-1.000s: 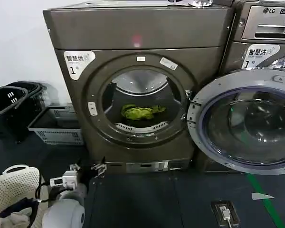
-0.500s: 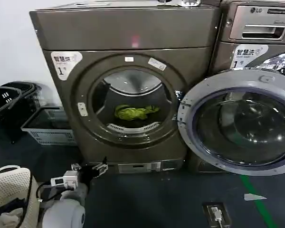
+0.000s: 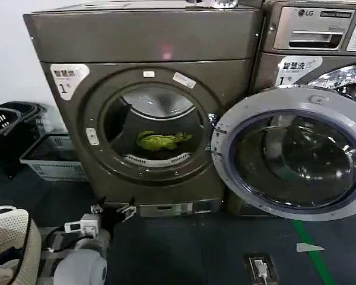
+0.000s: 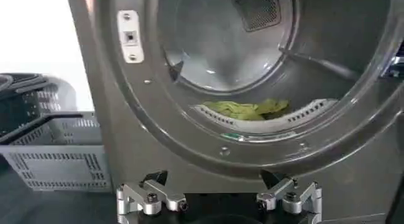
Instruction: Grasp the clothes from the dryer.
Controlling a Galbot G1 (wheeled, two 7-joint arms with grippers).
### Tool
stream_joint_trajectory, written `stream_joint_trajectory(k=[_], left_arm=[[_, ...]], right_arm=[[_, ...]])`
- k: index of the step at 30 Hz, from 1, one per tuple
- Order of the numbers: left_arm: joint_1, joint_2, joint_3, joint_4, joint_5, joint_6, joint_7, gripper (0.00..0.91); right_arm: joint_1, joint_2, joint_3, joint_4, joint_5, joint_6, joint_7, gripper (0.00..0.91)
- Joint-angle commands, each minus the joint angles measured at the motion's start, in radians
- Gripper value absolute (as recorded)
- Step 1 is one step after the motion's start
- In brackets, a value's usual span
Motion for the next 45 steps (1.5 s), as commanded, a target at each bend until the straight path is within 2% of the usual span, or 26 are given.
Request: stream_joint_trajectory(k=[1,10,13,25,29,45], left_arm=[[0.001,-0.001,0.000,0.002,0.001,0.049,0.002,0.907],[-0.002,-0.008,0.005,0.007,0.007,0.049,0.001,0.907],[-0.003,-0.008,0.004,0.008,0.010,0.049,0.001,0.907],[-0.010,-0.005,0.004,-0.005,0.012,0.049,-0.013,0.907],[-0.015,-0.004,0.001,0.000,0.015,0.049,-0.012,0.907],[-0.028,0.000,-0.003,0.007,0.006,0.049,-0.014,0.907]], right_arm=[[0.000,0.001,0.000,0.001,0.000,0.001,0.000,0.907],[-0.003,0.005,0.001,-0.006,0.000,0.010,-0.002,0.907],[-0.001,0.004,-0.010,-0.013,-0.006,0.045,0.012,0.907],[0.000,0.002,-0.002,-0.021,0.047,0.085,0.052,0.907],[0.001,0.010,-0.002,-0.010,0.074,0.077,0.058,0.907],[-0.003,0.023,-0.011,-0.005,0.073,0.085,0.059,0.907]])
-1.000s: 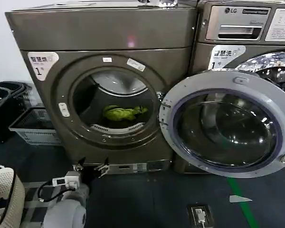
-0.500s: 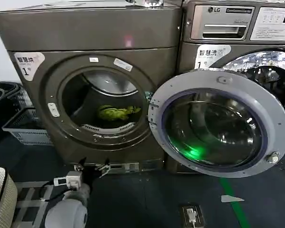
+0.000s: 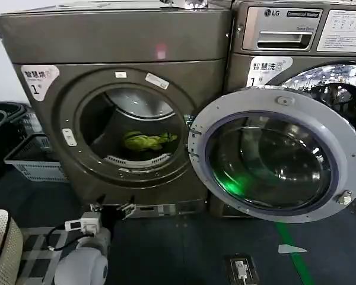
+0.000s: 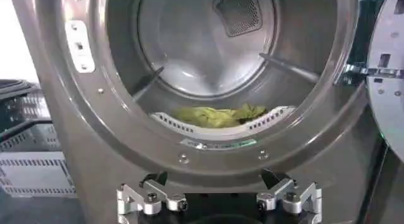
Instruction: Grasp the clothes from the dryer.
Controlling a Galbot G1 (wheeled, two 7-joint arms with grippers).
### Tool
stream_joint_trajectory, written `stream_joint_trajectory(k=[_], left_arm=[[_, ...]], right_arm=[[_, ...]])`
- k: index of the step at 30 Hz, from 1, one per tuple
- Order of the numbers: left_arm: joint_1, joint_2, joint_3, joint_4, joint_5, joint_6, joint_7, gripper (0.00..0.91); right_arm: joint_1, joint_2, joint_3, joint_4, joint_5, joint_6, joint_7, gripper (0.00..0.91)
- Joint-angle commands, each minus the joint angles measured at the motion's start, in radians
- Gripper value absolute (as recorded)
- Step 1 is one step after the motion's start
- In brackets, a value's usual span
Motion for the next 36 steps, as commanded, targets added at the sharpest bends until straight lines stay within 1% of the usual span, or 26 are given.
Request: stream_joint_trajectory(k=[1,36], left_arm=[[-0.003,-0.002,-0.004,0.008,-0.006,0.049,0.000,0.907],[0.012,-0.006,-0.003,0.003,-0.011,0.049,0.001,0.907]], right_arm=[[0.000,0.001,0.001,0.002,0.006,0.003,0.002,0.907],[0.004,0.007,0.003,-0.003,0.005,0.005,0.000,0.907]])
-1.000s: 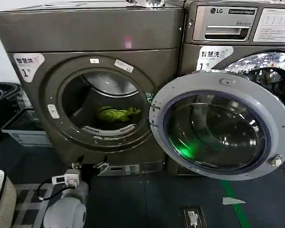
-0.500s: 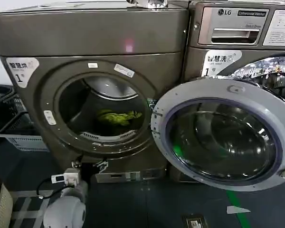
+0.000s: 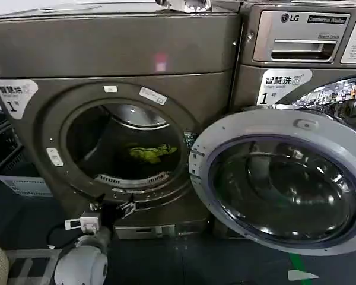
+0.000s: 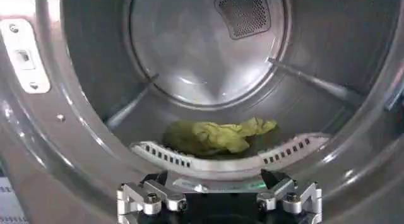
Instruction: Grasp the clothes from the dryer.
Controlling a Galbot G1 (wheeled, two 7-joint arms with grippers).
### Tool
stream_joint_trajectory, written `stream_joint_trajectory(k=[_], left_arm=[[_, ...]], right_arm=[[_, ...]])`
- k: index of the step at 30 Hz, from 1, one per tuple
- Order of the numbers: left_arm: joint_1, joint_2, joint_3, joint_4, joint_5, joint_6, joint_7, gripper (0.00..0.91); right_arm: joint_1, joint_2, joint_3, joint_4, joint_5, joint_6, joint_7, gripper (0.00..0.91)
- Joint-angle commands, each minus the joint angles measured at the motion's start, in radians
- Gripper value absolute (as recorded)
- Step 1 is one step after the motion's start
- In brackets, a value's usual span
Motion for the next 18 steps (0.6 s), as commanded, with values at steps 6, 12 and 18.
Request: stream_joint_trajectory(k=[6,12,18], left_arm=[[0.003,-0.002,0.000,-0.001,0.001,0.049,0.001,0.907],[0.003,0.001,-0.002,-0.005,0.001,0.049,0.002,0.907],[0.002,0.004,-0.002,-0.011,0.002,0.049,0.002,0.907]], right_arm=[[0.003,0.001,-0.001,-0.003,-0.001,0.001,0.000,0.907],[0.005,0.001,-0.005,-0.003,-0.003,0.005,0.000,0.907],[0.007,0.004,-0.013,-0.001,-0.004,0.006,-0.001,0.907]])
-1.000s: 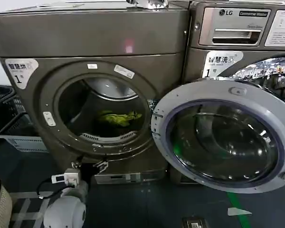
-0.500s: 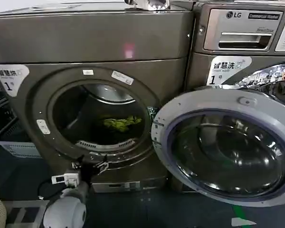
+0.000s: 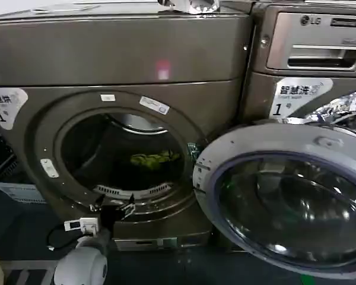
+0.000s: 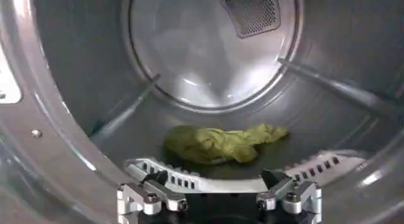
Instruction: Grasp the clothes from the dryer.
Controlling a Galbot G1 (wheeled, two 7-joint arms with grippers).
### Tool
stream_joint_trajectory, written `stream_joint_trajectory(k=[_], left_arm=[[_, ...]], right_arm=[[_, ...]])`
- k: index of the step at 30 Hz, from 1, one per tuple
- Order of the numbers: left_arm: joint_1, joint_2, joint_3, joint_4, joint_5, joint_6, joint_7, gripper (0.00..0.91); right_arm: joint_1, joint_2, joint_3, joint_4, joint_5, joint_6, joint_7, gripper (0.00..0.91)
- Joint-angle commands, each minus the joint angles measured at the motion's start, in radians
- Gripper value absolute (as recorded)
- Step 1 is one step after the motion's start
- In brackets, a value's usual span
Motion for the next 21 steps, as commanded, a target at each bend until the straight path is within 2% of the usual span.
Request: stream_joint_trajectory(k=[1,21], left_arm=[[-0.002,0.001,0.001,0.000,0.000,0.049,-0.001,0.907],[-0.013,0.011,-0.005,0.007,0.000,0.049,-0.011,0.907]], right_arm=[[0.000,0.002,-0.001,0.002,0.000,0.001,0.000,0.907],[0.003,0.002,-0.014,-0.002,-0.003,0.009,-0.001,0.907]])
